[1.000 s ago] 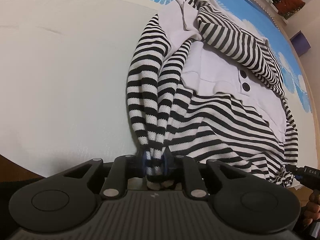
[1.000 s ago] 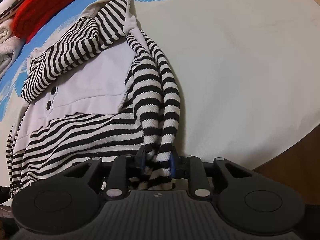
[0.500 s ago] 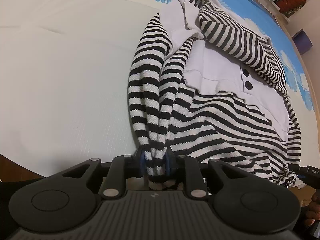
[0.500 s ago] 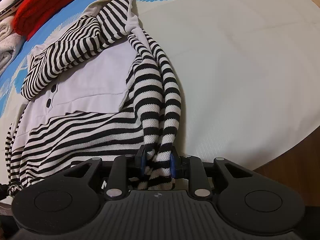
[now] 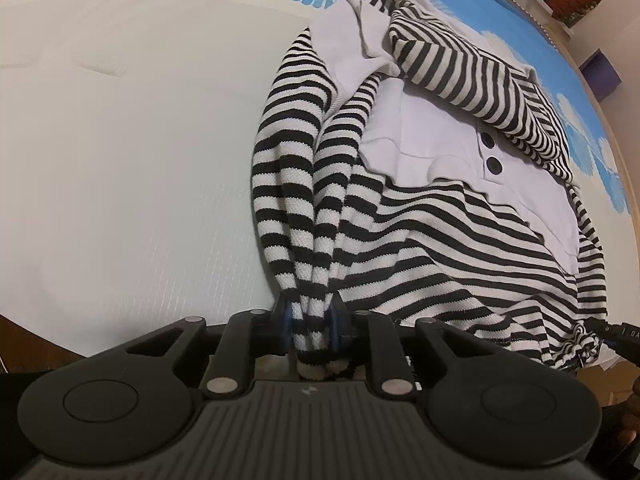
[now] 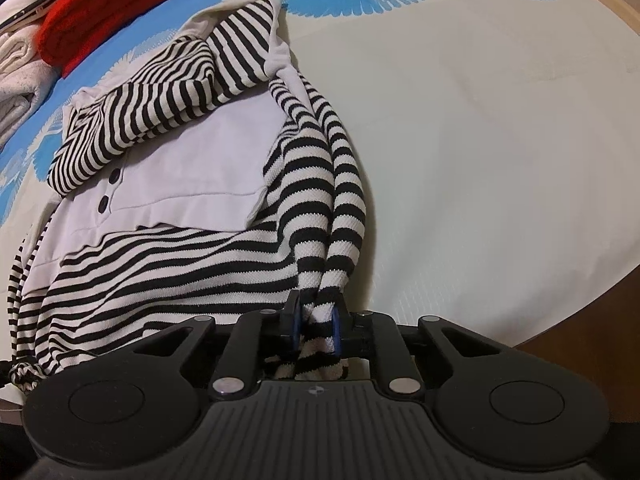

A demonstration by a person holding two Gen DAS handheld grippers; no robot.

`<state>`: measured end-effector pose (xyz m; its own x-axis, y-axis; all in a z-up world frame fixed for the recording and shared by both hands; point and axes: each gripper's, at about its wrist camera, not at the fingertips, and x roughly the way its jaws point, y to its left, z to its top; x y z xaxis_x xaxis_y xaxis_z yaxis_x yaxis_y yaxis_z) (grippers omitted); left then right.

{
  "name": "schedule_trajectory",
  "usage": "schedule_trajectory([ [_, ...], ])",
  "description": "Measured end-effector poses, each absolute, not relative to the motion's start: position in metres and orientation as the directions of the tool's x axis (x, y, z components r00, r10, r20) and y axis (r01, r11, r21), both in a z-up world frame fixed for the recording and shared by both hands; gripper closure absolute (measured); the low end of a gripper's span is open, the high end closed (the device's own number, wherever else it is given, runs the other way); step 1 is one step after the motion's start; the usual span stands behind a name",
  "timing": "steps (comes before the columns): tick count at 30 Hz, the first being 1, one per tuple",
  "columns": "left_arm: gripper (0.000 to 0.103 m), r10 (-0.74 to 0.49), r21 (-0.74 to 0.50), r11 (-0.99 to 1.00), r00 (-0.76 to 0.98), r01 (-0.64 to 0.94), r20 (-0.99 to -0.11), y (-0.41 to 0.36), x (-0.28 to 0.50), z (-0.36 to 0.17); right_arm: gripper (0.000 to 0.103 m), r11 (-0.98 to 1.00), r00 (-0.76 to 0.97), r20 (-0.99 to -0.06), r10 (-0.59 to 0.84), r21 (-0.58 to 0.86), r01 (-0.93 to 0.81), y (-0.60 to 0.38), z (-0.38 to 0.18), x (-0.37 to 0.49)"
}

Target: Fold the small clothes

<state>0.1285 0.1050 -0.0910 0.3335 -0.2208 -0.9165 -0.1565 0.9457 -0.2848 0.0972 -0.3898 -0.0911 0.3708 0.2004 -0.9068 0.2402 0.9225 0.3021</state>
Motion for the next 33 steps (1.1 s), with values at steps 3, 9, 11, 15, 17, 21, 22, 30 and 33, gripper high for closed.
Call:
schedule_trajectory([
  [3,0.092,-0.219,-0.283,0.949,0.350,-0.142,-0.911,0.103,0.126,-0.087,0.090,0.919,0.390,-0.898,0.202,0.312,0.242,-0.391,-0.087,0.095],
  [9,0.094,-0.216,-0.290,0.947,0.396,-0.138,-0.892,0.106,0.122,-0.071,0.093,0.914,0.451,-0.869,0.206,0.335,0.228,-0.394,-0.073,0.091],
  [11,0.095,-0.226,-0.298,0.948,0.424,-0.111,-0.877,0.107,0.121,-0.056,0.094,0.916,0.474,-0.857,0.203,0.337,0.218,-0.396,-0.065,0.090],
  [15,0.095,-0.283,-0.335,0.942,0.508,-0.011,-0.814,0.111,0.116,-0.008,0.095,0.895,0.576,-0.780,0.246,0.411,0.175,-0.409,-0.028,0.084],
  [17,0.095,-0.320,-0.362,0.932,0.535,0.030,-0.781,0.116,0.109,0.018,0.096,0.876,0.627,-0.730,0.272,0.458,0.153,-0.418,-0.003,0.077],
  [21,0.095,-0.409,-0.450,0.891,0.541,0.063,-0.734,0.133,0.082,0.068,0.096,0.828,0.666,-0.676,0.315,0.538,0.156,-0.436,0.039,0.047],
  [22,0.095,-0.438,-0.488,0.871,0.534,0.053,-0.723,0.140,0.074,0.077,0.096,0.807,0.676,-0.659,0.330,0.568,0.159,-0.441,0.048,0.036],
  [30,0.095,-0.524,-0.610,0.789,0.443,-0.068,-0.727,0.165,0.093,0.065,0.096,0.721,0.669,-0.616,0.415,0.672,0.170,-0.454,0.071,0.012],
  [33,0.095,-0.538,-0.638,0.757,0.420,-0.142,-0.731,0.170,0.156,0.027,0.096,0.723,0.633,-0.655,0.412,0.658,0.210,-0.449,0.039,0.076],
])
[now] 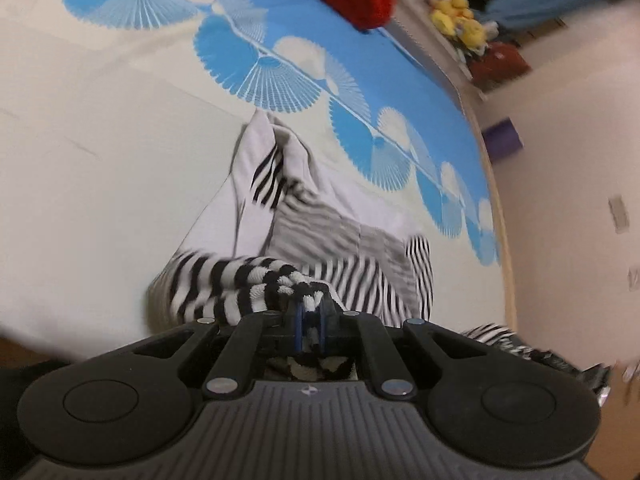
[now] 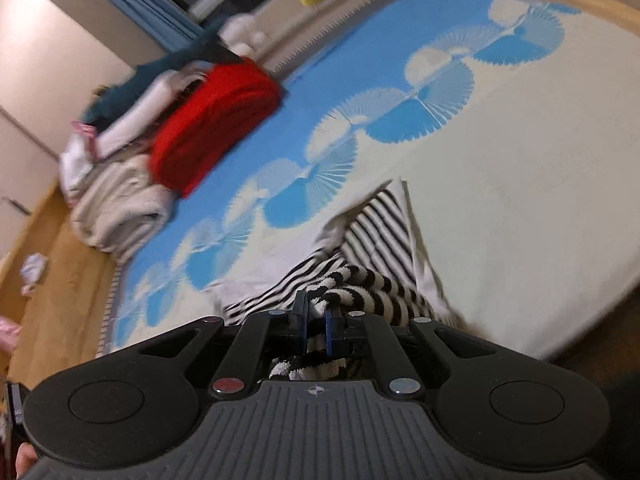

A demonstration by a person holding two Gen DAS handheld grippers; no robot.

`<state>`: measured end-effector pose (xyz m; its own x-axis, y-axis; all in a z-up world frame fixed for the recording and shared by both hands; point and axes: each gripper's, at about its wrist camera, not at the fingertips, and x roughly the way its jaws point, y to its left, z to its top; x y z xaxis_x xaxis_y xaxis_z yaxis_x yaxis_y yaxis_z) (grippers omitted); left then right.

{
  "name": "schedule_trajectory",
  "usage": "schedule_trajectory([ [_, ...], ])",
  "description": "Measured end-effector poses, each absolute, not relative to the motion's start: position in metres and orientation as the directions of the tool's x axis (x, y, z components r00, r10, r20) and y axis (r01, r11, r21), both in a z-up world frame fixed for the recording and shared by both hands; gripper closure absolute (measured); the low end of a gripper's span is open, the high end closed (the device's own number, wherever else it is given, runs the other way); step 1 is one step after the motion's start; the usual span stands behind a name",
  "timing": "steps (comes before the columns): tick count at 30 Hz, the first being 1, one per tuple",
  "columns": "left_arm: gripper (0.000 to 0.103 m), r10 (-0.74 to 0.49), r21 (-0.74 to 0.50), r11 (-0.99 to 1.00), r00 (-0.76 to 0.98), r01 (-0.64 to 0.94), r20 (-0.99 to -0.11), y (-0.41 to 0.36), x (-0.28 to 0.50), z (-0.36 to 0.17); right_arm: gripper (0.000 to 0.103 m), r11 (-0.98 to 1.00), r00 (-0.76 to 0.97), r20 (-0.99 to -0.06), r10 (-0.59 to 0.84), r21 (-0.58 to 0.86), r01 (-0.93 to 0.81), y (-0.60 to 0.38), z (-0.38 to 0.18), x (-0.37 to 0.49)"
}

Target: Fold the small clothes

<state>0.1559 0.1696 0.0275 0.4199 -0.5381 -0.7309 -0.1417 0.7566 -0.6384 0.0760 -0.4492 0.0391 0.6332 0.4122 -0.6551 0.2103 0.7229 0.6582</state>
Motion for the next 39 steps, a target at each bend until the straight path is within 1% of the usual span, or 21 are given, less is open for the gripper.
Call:
schedule_trajectory([
  [3,0.093,-0.532,-0.666,0.693,0.427,-0.275,-0.731,0.181,0.226,-0.012,0.096,0.722,0.610,-0.693,0.384,0.637,0.269,-0.448,0.005,0.152],
  [5,0.085,-0.518,-0.672,0.664,0.447,-0.328,-0.730,0.191,0.262,-0.031,0.092,0.705,0.581,-0.707,0.404,0.645,0.294,-0.449,-0.020,0.202],
  [6,0.078,-0.492,-0.663,0.653,0.461,-0.365,-0.739,0.198,0.276,-0.039,0.090,0.719,0.571,-0.718,0.397,0.631,0.293,-0.448,-0.028,0.223],
  [7,0.074,-0.475,-0.666,0.645,0.487,-0.374,-0.733,0.203,0.282,-0.041,0.087,0.731,0.577,-0.737,0.352,0.602,0.322,-0.449,-0.032,0.238],
  [9,0.065,-0.471,-0.695,0.634,0.543,-0.340,-0.695,0.209,0.286,-0.042,0.083,0.757,0.643,-0.710,0.288,0.580,0.301,-0.451,-0.032,0.249],
  [11,0.064,-0.467,-0.680,0.669,0.542,-0.300,-0.699,0.205,0.288,-0.038,0.071,0.792,0.693,-0.675,0.253,0.556,0.252,-0.449,-0.035,0.245],
  [12,0.063,-0.461,-0.659,0.708,0.541,-0.254,-0.703,0.199,0.289,-0.032,0.071,0.802,0.691,-0.675,0.258,0.549,0.237,-0.448,-0.040,0.243],
  [14,0.052,-0.463,-0.602,0.791,0.532,-0.114,-0.709,0.175,0.288,-0.022,0.069,0.821,0.660,-0.683,0.313,0.544,0.173,-0.440,-0.048,0.248],
  [15,0.040,-0.475,-0.575,0.817,0.514,-0.043,-0.714,0.163,0.286,-0.022,0.065,0.843,0.640,-0.685,0.347,0.527,0.108,-0.431,-0.051,0.249],
  [16,0.035,-0.494,-0.555,0.832,0.473,0.013,-0.729,0.151,0.285,-0.025,0.060,0.861,0.613,-0.697,0.373,0.506,0.053,-0.421,-0.053,0.252],
  [18,0.035,-0.518,-0.536,0.841,0.383,0.066,-0.765,0.133,0.282,-0.036,0.054,0.869,0.565,-0.707,0.426,0.493,-0.037,-0.405,-0.059,0.254],
  [22,0.036,-0.478,-0.471,0.875,0.352,0.113,-0.804,0.113,0.285,-0.046,0.053,0.840,0.424,-0.752,0.504,0.541,-0.037,-0.386,-0.083,0.258],
  [24,0.036,-0.450,-0.431,0.892,0.362,0.136,-0.816,0.108,0.288,-0.046,0.053,0.852,0.405,-0.766,0.500,0.519,-0.070,-0.376,-0.084,0.257],
  [29,0.036,-0.292,-0.253,0.956,0.413,0.149,-0.863,0.094,0.300,-0.053,0.053,0.888,0.381,-0.804,0.456,0.436,-0.144,-0.350,-0.090,0.262],
  [30,0.039,-0.270,-0.227,0.962,0.424,0.148,-0.865,0.091,0.303,-0.053,0.056,0.899,0.388,-0.811,0.437,0.408,-0.160,-0.347,-0.089,0.261],
  [31,0.047,-0.260,-0.219,0.965,0.428,0.144,-0.866,0.090,0.307,-0.055,0.070,0.910,0.400,-0.817,0.415,0.377,-0.175,-0.342,-0.090,0.263],
  [32,0.054,-0.259,-0.219,0.966,0.430,0.141,-0.865,0.090,0.310,-0.057,0.099,0.916,0.411,-0.819,0.401,0.355,-0.188,-0.338,-0.090,0.265],
  [33,0.072,-0.256,-0.218,0.966,0.432,0.136,-0.865,0.089,0.313,-0.059,0.102,0.919,0.421,-0.817,0.395,0.343,-0.195,-0.335,-0.090,0.268],
  [34,0.084,-0.254,-0.219,0.967,0.439,0.129,-0.862,0.090,0.315,-0.058,0.103,0.921,0.436,-0.811,0.390,0.340,-0.193,-0.334,-0.089,0.270],
  [36,0.087,-0.233,-0.222,0.971,0.517,0.085,-0.823,0.097,0.318,-0.044,0.103,0.919,0.500,-0.772,0.391,0.359,-0.165,-0.338,-0.079,0.276],
  [39,0.087,-0.245,-0.340,0.940,0.661,-0.016,-0.709,0.119,0.321,-0.020,0.103,0.888,0.623,-0.668,0.406,0.450,-0.096,-0.356,-0.062,0.279],
])
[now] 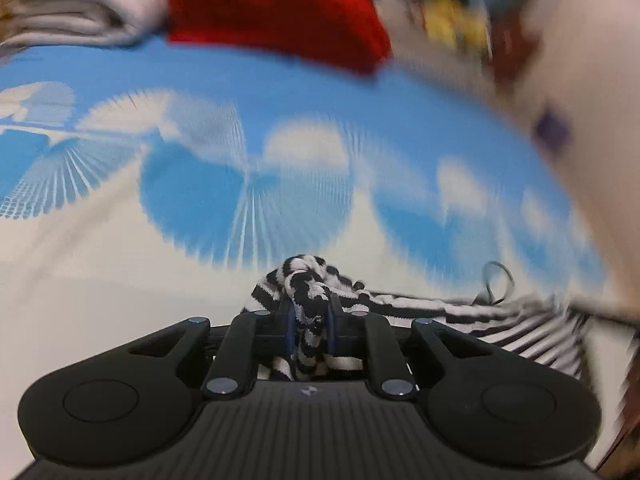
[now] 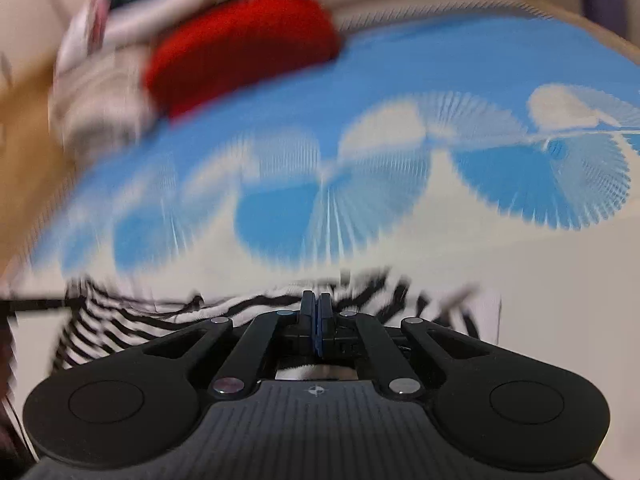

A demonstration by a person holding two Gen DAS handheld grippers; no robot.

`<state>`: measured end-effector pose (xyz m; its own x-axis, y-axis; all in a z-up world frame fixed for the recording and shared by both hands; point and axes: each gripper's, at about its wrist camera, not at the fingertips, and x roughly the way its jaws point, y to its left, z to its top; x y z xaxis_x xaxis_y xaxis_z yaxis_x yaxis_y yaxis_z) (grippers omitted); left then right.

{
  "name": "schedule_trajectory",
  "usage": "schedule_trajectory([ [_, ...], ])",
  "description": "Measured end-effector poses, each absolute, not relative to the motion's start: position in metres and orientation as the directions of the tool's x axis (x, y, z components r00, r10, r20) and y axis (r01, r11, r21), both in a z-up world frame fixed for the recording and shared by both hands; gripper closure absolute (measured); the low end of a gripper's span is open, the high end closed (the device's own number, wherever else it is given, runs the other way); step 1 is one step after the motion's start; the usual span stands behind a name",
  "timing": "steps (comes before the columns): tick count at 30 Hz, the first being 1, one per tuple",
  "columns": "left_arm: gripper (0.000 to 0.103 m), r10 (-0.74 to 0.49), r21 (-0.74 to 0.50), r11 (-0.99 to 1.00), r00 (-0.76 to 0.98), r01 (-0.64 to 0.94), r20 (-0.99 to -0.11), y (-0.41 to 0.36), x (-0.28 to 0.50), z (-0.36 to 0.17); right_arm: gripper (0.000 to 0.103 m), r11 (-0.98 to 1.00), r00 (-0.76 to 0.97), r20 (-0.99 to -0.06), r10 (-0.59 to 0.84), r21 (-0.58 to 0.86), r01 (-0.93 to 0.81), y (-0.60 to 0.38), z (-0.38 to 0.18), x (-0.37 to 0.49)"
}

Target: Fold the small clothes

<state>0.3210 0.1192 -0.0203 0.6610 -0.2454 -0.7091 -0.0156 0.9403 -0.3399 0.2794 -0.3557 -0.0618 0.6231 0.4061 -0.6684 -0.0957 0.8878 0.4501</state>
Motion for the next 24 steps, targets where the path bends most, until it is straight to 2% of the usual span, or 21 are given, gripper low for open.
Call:
schedule_trajectory([
  [2,0.087,-0.231,-0.368,0.928,0.677,-0.063,-0.698,0.121,0.328,-0.022,0.103,0.890,0.678,-0.635,0.370,0.452,-0.062,-0.360,-0.059,0.284],
  [4,0.080,-0.222,-0.339,0.937,0.611,-0.081,-0.760,0.111,0.343,-0.038,0.103,0.928,0.690,-0.673,0.267,0.372,0.004,-0.356,-0.066,0.291],
  [6,0.078,-0.261,-0.349,0.934,0.527,-0.072,-0.808,0.105,0.355,-0.054,0.101,0.946,0.641,-0.733,0.227,0.322,0.032,-0.352,-0.083,0.302],
  [8,0.074,-0.256,-0.349,0.934,0.530,-0.081,-0.809,0.111,0.357,-0.050,0.101,0.945,0.601,-0.766,0.227,0.323,0.055,-0.355,-0.094,0.307],
  [9,0.066,-0.271,-0.380,0.920,0.550,-0.092,-0.790,0.121,0.356,-0.044,0.101,0.941,0.613,-0.759,0.219,0.329,0.072,-0.359,-0.092,0.306],
  [10,0.059,-0.293,-0.418,0.903,0.572,-0.098,-0.766,0.132,0.353,-0.037,0.096,0.934,0.630,-0.743,0.225,0.349,0.078,-0.366,-0.088,0.303],
  [13,0.055,-0.310,-0.456,0.885,0.612,-0.094,-0.727,0.155,0.345,-0.026,0.067,0.905,0.672,-0.695,0.256,0.417,0.086,-0.388,-0.079,0.296],
  [14,0.055,-0.301,-0.444,0.891,0.605,-0.098,-0.737,0.158,0.346,-0.026,0.061,0.899,0.670,-0.690,0.273,0.431,0.079,-0.393,-0.079,0.294],
  [18,0.049,-0.310,-0.399,0.914,0.514,-0.069,-0.800,0.158,0.351,-0.043,0.056,0.898,0.566,-0.742,0.358,0.440,0.010,-0.395,-0.095,0.293],
  [20,0.049,-0.283,-0.342,0.939,0.491,-0.033,-0.824,0.149,0.352,-0.050,0.056,0.901,0.519,-0.757,0.396,0.431,-0.058,-0.385,-0.100,0.290],
  [24,0.049,-0.252,-0.299,0.954,0.476,-0.024,-0.842,0.138,0.358,-0.064,0.056,0.934,0.524,-0.780,0.342,0.341,-0.102,-0.374,-0.100,0.288],
])
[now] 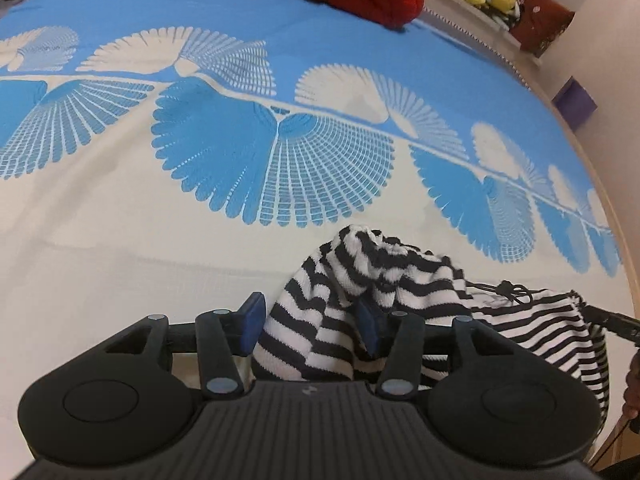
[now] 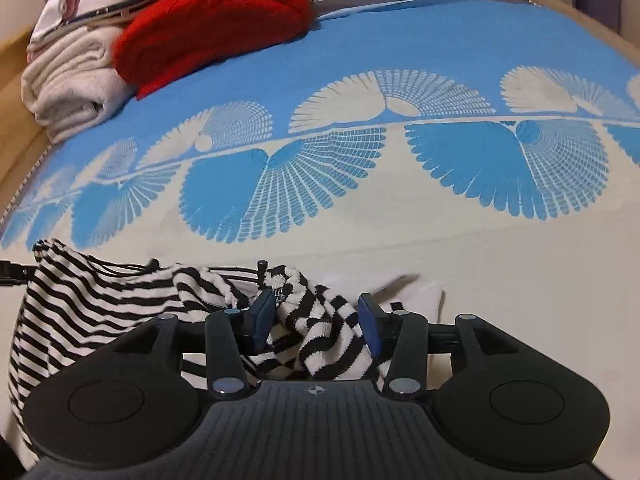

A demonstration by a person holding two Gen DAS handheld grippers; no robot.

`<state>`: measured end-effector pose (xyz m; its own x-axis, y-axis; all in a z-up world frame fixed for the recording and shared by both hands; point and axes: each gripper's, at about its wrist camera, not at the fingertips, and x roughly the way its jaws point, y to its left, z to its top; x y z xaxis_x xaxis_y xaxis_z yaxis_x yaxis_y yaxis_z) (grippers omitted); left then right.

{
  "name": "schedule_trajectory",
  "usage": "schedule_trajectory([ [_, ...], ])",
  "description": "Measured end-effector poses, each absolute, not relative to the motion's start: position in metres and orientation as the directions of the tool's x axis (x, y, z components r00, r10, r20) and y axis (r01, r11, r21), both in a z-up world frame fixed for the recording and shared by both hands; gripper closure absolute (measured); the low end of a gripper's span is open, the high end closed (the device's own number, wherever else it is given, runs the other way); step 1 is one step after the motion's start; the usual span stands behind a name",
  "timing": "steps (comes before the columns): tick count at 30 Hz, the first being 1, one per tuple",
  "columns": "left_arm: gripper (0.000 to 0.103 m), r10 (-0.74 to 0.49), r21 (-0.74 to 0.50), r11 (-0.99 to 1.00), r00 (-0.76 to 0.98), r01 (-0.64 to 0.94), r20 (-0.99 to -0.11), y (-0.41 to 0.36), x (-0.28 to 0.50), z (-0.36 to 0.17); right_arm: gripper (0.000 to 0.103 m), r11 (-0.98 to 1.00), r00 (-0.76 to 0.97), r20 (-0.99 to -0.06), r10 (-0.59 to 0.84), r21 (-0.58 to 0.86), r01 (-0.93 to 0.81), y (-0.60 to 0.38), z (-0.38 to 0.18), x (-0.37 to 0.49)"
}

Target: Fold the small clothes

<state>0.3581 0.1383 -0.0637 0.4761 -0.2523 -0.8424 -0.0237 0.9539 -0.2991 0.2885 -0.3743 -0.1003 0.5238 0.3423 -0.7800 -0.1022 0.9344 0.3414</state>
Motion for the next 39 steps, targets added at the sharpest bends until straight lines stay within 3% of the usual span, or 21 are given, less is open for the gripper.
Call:
schedule_trajectory([
  [9,0.049,-0.233,-0.275,0.961,0.502,-0.012,-0.833,0.137,0.361,-0.063,0.057,0.901,0.564,-0.720,0.405,0.419,-0.112,-0.393,-0.082,0.287],
  [15,0.049,-0.236,-0.281,0.960,0.498,-0.016,-0.834,0.135,0.364,-0.063,0.057,0.927,0.478,-0.796,0.370,0.285,-0.243,-0.368,-0.098,0.285],
  [16,0.050,-0.235,-0.279,0.960,0.502,-0.013,-0.833,0.134,0.364,-0.062,0.066,0.930,0.480,-0.800,0.360,0.265,-0.256,-0.365,-0.098,0.285],
  [17,0.053,-0.230,-0.272,0.962,0.508,-0.008,-0.830,0.132,0.364,-0.062,0.094,0.931,0.488,-0.798,0.354,0.253,-0.261,-0.364,-0.097,0.285],
  [18,0.079,-0.222,-0.262,0.965,0.527,-0.001,-0.820,0.131,0.364,-0.059,0.099,0.937,0.510,-0.790,0.341,0.242,-0.252,-0.365,-0.094,0.286],
  [19,0.098,-0.217,-0.259,0.966,0.548,0.000,-0.808,0.131,0.364,-0.055,0.100,0.948,0.563,-0.764,0.315,0.232,-0.216,-0.370,-0.088,0.287],
  [22,0.098,-0.232,-0.300,0.954,0.629,-0.001,-0.742,0.132,0.361,-0.043,0.100,0.957,0.738,-0.635,0.228,0.285,-0.051,-0.395,-0.067,0.290],
  [23,0.098,-0.214,-0.275,0.961,0.631,0.002,-0.746,0.128,0.362,-0.045,0.100,0.955,0.748,-0.631,0.206,0.297,-0.012,-0.399,-0.069,0.293],
  [26,0.097,-0.138,-0.156,0.988,0.552,0.014,-0.823,0.111,0.368,-0.067,0.099,0.984,0.647,-0.749,0.143,0.178,-0.012,-0.380,-0.095,0.307],
  [28,0.090,-0.122,-0.126,0.992,0.496,0.025,-0.860,0.106,0.371,-0.078,0.095,0.996,0.581,-0.809,0.088,0.084,-0.033,-0.364,-0.111,0.313],
  [29,0.086,-0.106,-0.110,0.994,0.482,0.021,-0.870,0.106,0.370,-0.079,0.090,0.996,0.551,-0.830,0.086,0.079,-0.037,-0.360,-0.117,0.316],
  [30,0.076,-0.093,-0.100,0.995,0.473,0.010,-0.876,0.109,0.368,-0.077,0.087,0.996,0.530,-0.844,0.083,0.077,-0.033,-0.358,-0.119,0.317],
  [31,0.070,-0.093,-0.108,0.994,0.467,-0.006,-0.879,0.114,0.364,-0.074,0.078,0.997,0.528,-0.846,0.073,0.071,-0.024,-0.358,-0.119,0.314],
  [32,0.069,-0.106,-0.128,0.992,0.462,-0.017,-0.881,0.120,0.360,-0.069,0.072,0.998,0.536,-0.842,0.060,0.066,-0.008,-0.361,-0.115,0.311],
  [39,0.066,-0.214,-0.273,0.959,0.429,-0.081,-0.877,0.165,0.297,-0.014,0.062,0.959,0.567,-0.804,0.178,0.270,0.082,-0.408,-0.068,0.262],
])
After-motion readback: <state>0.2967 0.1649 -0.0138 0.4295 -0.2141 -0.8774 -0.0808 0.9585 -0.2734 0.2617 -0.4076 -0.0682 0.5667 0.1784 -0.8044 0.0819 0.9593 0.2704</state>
